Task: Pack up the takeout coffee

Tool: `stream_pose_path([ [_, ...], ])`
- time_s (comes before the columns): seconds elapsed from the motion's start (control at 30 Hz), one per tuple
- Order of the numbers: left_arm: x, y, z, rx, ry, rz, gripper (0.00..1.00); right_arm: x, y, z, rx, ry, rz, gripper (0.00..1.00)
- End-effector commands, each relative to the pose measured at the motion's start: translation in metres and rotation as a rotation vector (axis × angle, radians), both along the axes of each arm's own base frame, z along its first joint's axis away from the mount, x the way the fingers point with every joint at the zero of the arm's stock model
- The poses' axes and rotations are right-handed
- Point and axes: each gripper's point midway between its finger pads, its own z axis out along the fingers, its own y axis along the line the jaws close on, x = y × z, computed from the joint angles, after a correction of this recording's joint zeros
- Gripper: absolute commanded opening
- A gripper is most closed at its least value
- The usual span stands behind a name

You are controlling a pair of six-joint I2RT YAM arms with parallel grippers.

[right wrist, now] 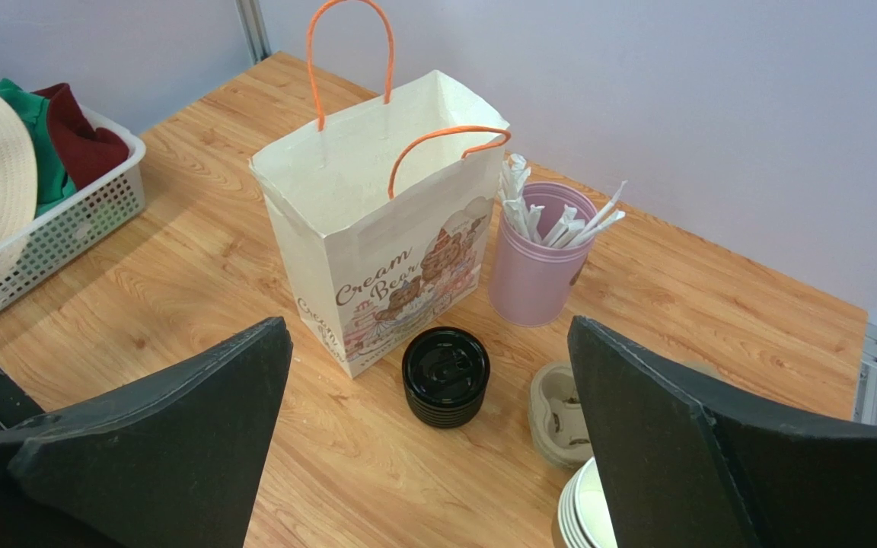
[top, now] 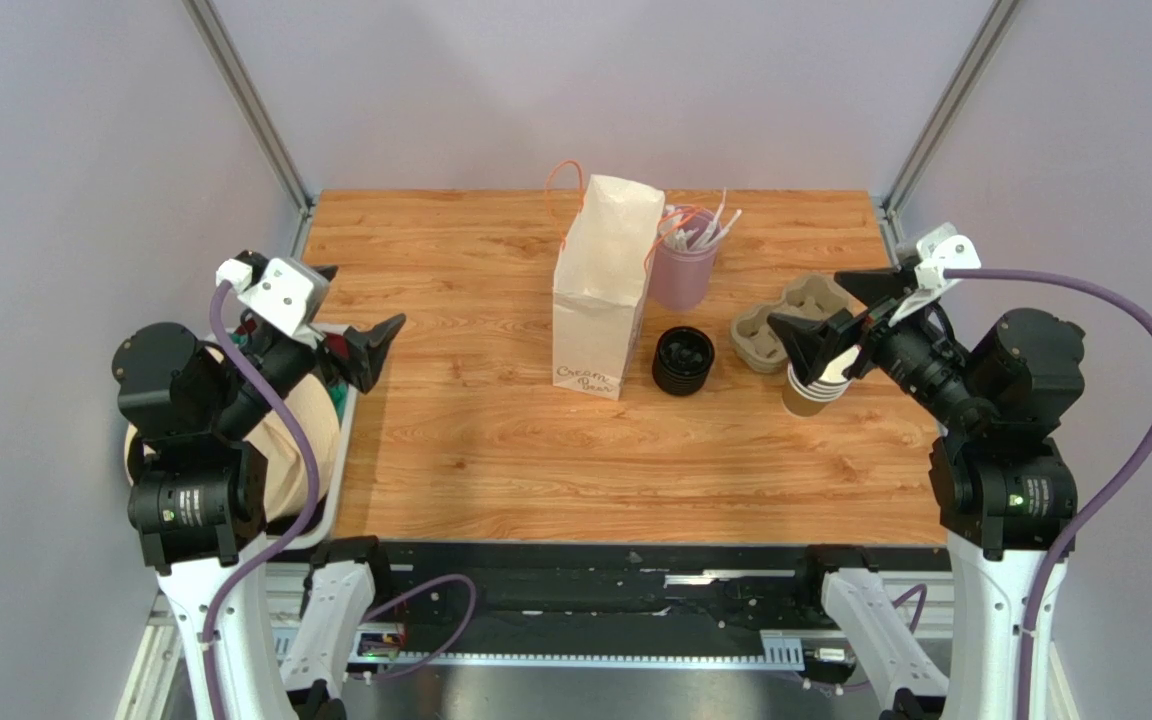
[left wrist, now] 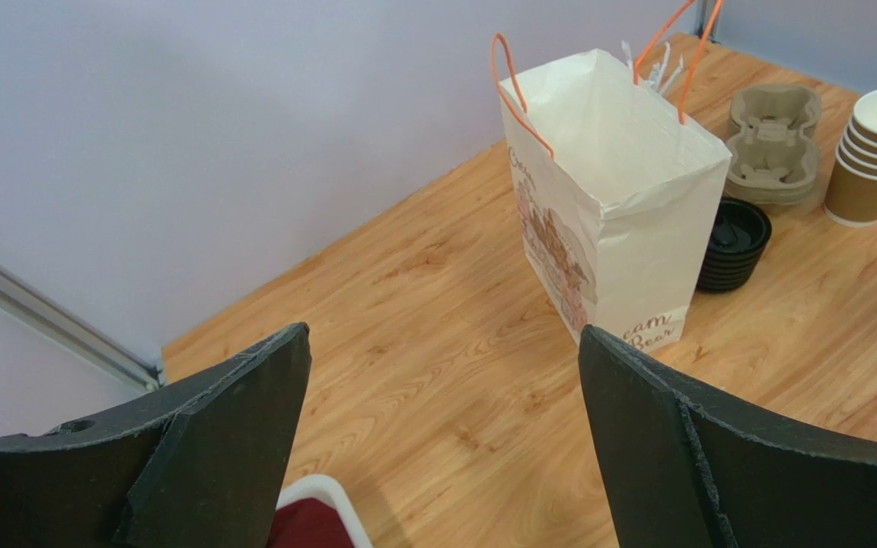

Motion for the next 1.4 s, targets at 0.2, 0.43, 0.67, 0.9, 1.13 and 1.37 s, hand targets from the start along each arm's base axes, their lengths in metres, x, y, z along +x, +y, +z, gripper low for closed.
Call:
stream_pose_path([
  [0.2, -0.001, -0.009, 0.001, -0.008, -0.016, -0.068, 0.96, 0.007, -0.007, 0.006, 0.015, -0.039, -0.047, 0.99],
  [0.43, 0.009, -0.01, -0.004, -0.028, 0.009, -0.08, 0.98, 0.014, -0.005, -0.007, -0.029, -0.039, -0.024, 0.99],
  [0.67, 0.027, -0.007, 0.004, -0.044, 0.038, -0.061, 0.99, 0.033, -0.014, -0.02, -0.046, -0.033, -0.077, 0.99],
  [0.9, 0.055, -0.028, -0.009, 0.037, 0.111, -0.086, 0.99, 0.05, -0.023, -0.034, -0.062, -0.024, -0.123, 0.99],
  [1.13, 0.1, -0.071, -0.04, 0.197, 0.229, -0.124, 0.99, 0.063, -0.028, -0.047, -0.081, -0.01, -0.149, 0.99],
  [1.37, 0.145, -0.104, -0.041, 0.189, 0.286, -0.121, 0.99, 0.068, -0.032, -0.052, -0.091, -0.007, -0.171, 0.99],
])
